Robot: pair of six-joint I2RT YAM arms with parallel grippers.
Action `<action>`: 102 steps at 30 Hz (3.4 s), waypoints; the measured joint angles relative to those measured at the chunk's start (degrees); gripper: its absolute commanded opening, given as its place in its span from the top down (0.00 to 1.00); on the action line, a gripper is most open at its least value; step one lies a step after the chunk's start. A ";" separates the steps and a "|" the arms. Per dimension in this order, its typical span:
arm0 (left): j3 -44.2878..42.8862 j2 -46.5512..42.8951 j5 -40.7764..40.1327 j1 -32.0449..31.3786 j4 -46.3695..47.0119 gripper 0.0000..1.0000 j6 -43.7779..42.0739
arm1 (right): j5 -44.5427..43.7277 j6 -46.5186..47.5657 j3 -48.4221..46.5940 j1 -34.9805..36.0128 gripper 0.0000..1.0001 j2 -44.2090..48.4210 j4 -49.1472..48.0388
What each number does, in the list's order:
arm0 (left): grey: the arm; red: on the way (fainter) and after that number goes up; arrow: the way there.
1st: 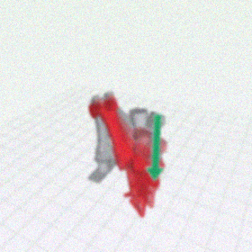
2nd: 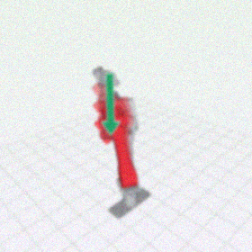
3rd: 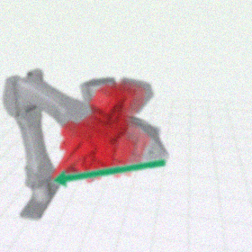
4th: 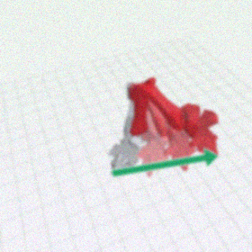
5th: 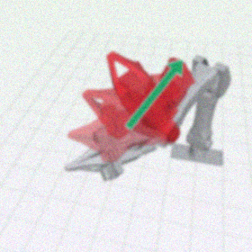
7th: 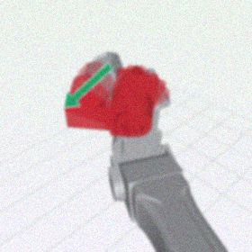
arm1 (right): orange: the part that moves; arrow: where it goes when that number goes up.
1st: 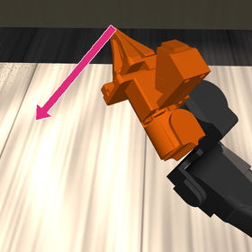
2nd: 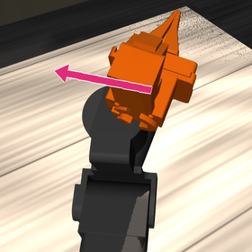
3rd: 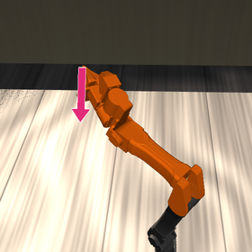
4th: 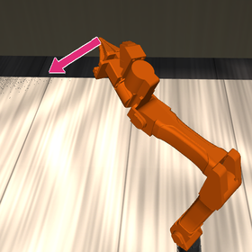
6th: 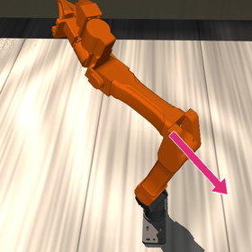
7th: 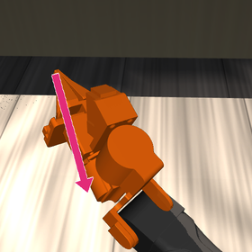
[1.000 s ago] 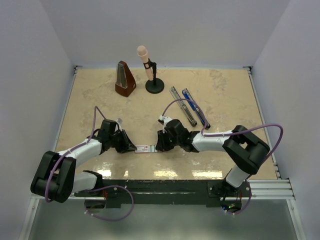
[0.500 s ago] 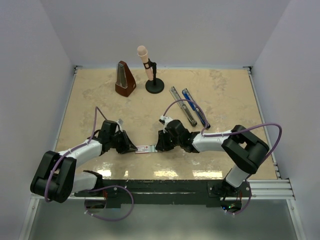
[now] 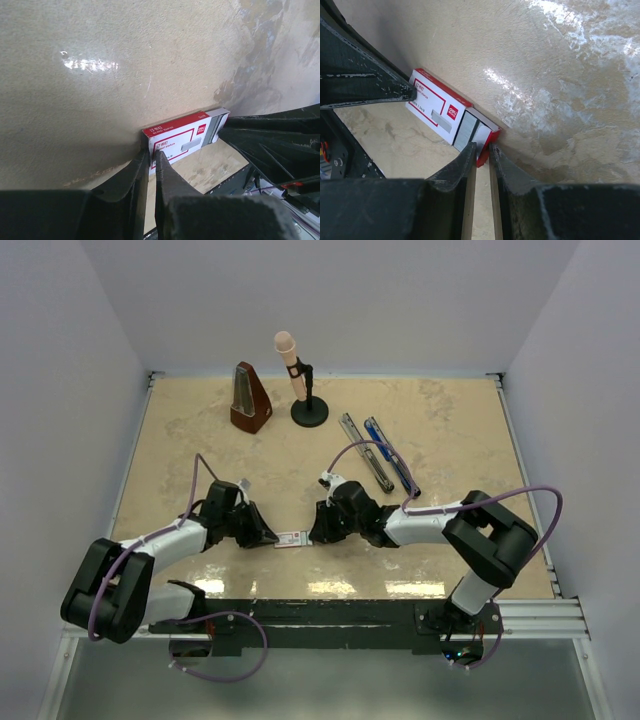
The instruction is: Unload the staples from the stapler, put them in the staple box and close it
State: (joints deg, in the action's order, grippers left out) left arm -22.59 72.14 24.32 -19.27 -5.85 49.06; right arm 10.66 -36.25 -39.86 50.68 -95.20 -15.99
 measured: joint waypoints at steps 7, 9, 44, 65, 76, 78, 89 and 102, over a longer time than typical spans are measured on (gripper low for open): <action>0.00 0.61 -0.04 -1.22 1.38 0.86 1.36 | 0.76 -2.08 0.39 0.63 0.80 -0.09 -2.01; 0.00 0.83 -0.07 -1.57 1.77 0.86 1.44 | 0.85 -2.45 0.50 0.83 0.80 -0.22 -2.43; -0.22 1.42 -1.70 -3.76 1.88 0.86 2.69 | -3.04 -3.89 0.04 2.38 0.92 -1.18 -1.79; -0.76 1.55 -3.17 -5.05 1.44 0.83 3.04 | -3.98 -6.64 -0.42 2.80 0.94 -1.46 -1.22; -1.44 1.57 -3.91 -5.79 1.09 0.65 3.63 | -4.17 -8.13 -0.37 3.15 0.84 -1.64 -2.01; -2.32 1.68 -4.35 -6.45 0.48 0.57 3.63 | -4.98 -8.31 -0.37 3.58 0.77 -1.60 -2.05; -7.08 1.42 -9.88 -7.65 -6.34 0.37 0.83 | -8.48 -8.04 -0.28 5.18 0.42 4.59 2.25; -14.78 1.16 -18.97 -12.39 -16.96 0.00 -3.26 | -20.44 -4.90 4.00 5.20 0.01 20.37 7.61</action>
State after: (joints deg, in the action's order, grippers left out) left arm -37.36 73.30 5.34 -31.66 -22.81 45.80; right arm -9.78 -41.15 -35.86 55.88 -74.83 -8.38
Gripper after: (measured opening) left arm 0.996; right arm 0.985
